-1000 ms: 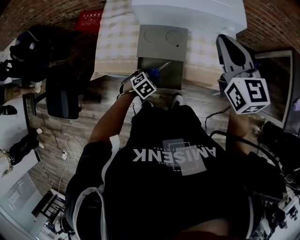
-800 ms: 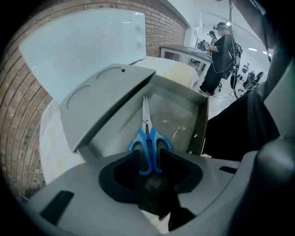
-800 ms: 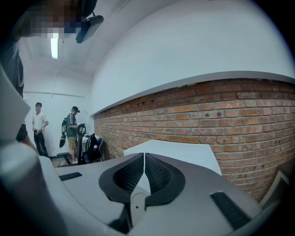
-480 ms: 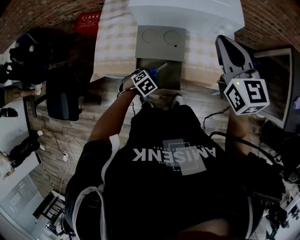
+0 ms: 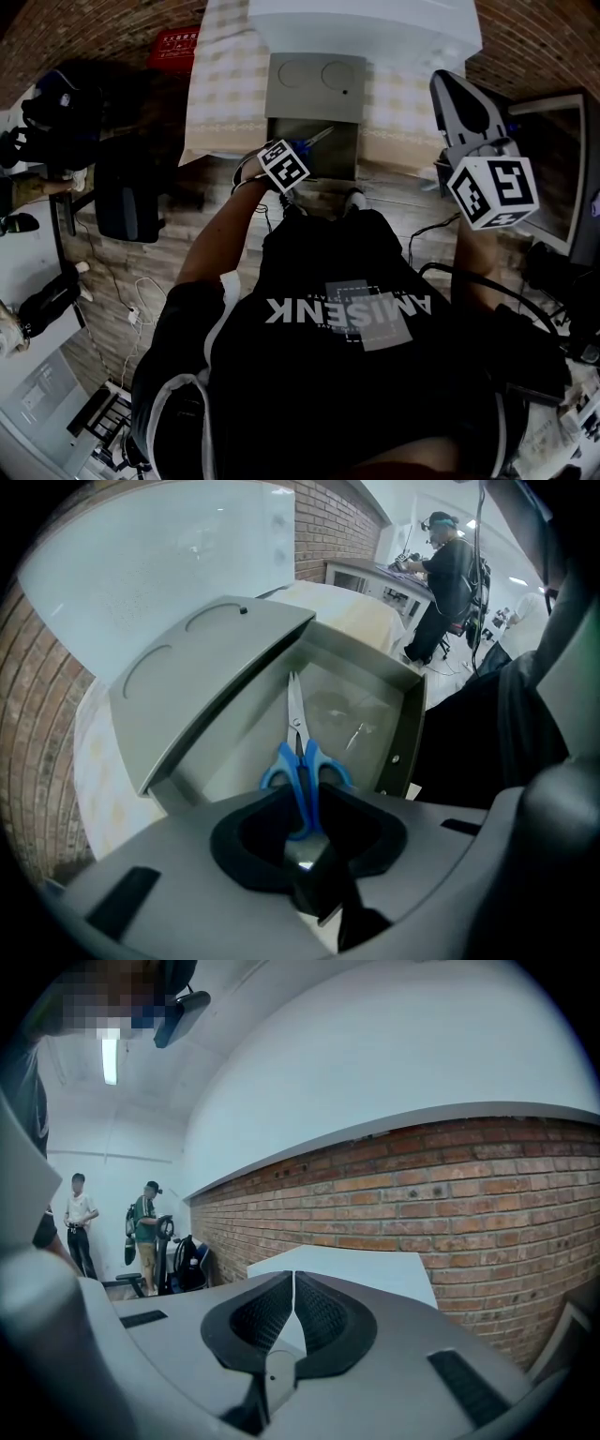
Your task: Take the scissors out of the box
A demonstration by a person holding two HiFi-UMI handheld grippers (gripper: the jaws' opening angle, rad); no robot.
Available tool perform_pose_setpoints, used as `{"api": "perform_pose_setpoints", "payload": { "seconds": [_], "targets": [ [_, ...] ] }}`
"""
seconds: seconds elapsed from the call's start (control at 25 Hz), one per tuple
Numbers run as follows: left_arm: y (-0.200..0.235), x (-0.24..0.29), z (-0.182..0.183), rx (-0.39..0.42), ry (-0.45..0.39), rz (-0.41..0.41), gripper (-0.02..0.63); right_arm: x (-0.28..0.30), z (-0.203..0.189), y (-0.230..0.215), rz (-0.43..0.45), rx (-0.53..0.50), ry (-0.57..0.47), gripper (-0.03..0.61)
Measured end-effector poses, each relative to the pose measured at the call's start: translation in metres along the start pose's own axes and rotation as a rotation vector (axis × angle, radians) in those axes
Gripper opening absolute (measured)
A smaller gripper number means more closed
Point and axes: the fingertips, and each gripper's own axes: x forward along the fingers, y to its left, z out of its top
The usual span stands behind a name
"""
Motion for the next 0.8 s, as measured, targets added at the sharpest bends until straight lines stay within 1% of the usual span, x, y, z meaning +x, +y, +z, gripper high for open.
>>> {"api": "perform_pose_setpoints", "payload": {
  "seconds": [0.28, 0.48, 0.56, 0.68, 0.8],
  "targets": [
    [0.001, -0.005, -0.004, -0.086, -0.026, -0.003, 0.094, -0.01, -0.003, -0.013, 0.006, 0.0, -0.009, 0.041],
    [-0.002, -0.022, -0.004, -0.122, -0.048, -0.008, 0.092, -0.016, -0.002, -0.02, 0.018, 0.003, -0.022, 0.041],
    [-0.003, -0.029, -0.003, -0.148, -0.063, -0.006, 0.092, -0.017, -0.002, -0.021, 0.03, 0.004, -0.027, 0.041],
    [-0.003, -0.04, 0.002, -0.195, -0.101, 0.015, 0.092, -0.019, -0.002, -0.022, 0.048, 0.004, -0.039, 0.041],
    [-0.004, -0.056, 0.007, -0.213, -0.137, 0.063, 0.092, -0.022, -0.001, -0.022, 0.064, 0.007, -0.05, 0.041]
  ]
}}
